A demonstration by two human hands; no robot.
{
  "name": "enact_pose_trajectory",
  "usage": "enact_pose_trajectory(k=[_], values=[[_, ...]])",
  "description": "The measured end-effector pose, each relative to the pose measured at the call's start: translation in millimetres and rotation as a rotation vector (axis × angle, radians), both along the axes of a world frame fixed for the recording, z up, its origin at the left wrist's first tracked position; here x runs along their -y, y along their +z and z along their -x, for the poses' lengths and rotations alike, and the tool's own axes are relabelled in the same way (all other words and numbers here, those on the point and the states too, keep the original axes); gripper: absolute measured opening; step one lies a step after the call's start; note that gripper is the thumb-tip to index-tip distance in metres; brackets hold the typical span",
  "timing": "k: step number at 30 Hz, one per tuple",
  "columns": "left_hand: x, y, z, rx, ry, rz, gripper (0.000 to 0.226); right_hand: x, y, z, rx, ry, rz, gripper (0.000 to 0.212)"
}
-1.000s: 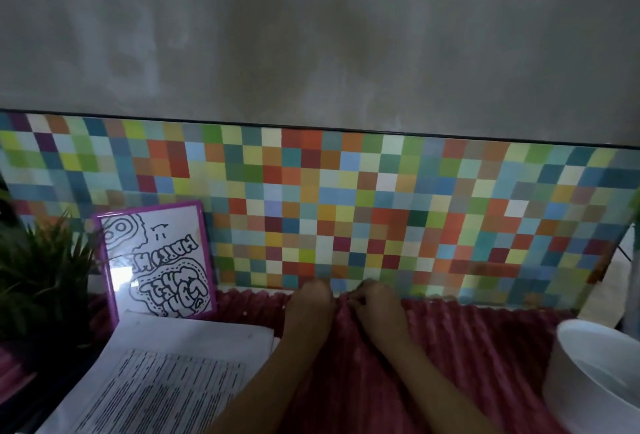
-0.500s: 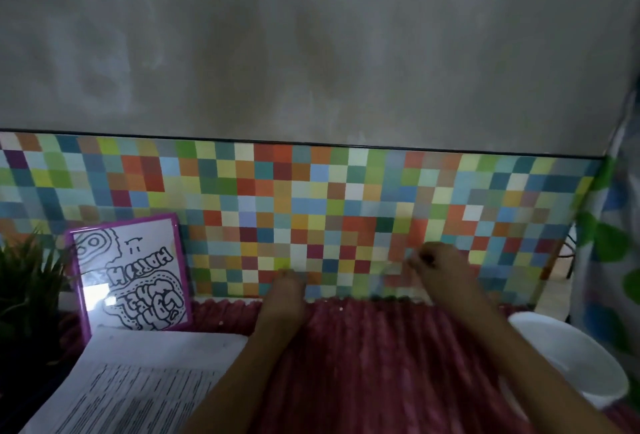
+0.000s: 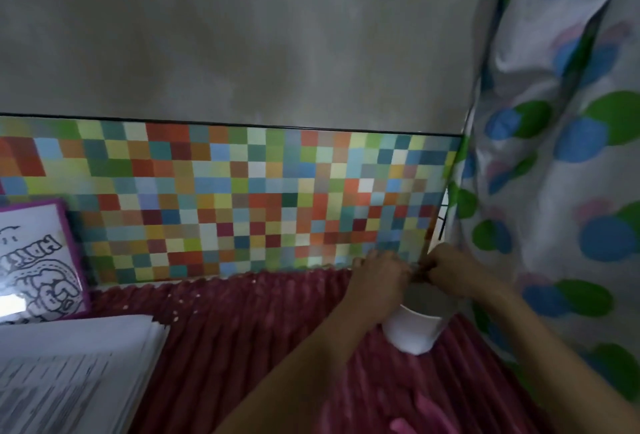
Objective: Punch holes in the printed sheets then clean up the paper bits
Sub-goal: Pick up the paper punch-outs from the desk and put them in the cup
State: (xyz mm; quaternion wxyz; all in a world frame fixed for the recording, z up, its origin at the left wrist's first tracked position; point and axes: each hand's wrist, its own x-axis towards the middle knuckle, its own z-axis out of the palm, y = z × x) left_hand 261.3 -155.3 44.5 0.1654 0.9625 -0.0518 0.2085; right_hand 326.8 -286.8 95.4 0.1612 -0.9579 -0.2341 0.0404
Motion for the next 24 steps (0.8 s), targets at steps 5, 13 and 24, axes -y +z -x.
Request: enact_pose_trajectory(k=[5, 13, 24], values=[[-1.6, 3.3, 0.1, 0.076, 0.136, 0.224, 0.01, 5.8, 2.2, 5.2, 0.065, -0.089, -0.068, 0.009], [-1.4, 2.0, 4.7, 0.067, 0.039, 0.132, 0.017, 4.3, 1.2, 14.6, 0.142, -0.127, -0.087, 0.02], [-90.1, 8.6, 62.5, 0.166, 0.12, 0.293, 0.036, -109.3, -14.8, 54.2, 0.384, 0.097, -0.625, 0.017]])
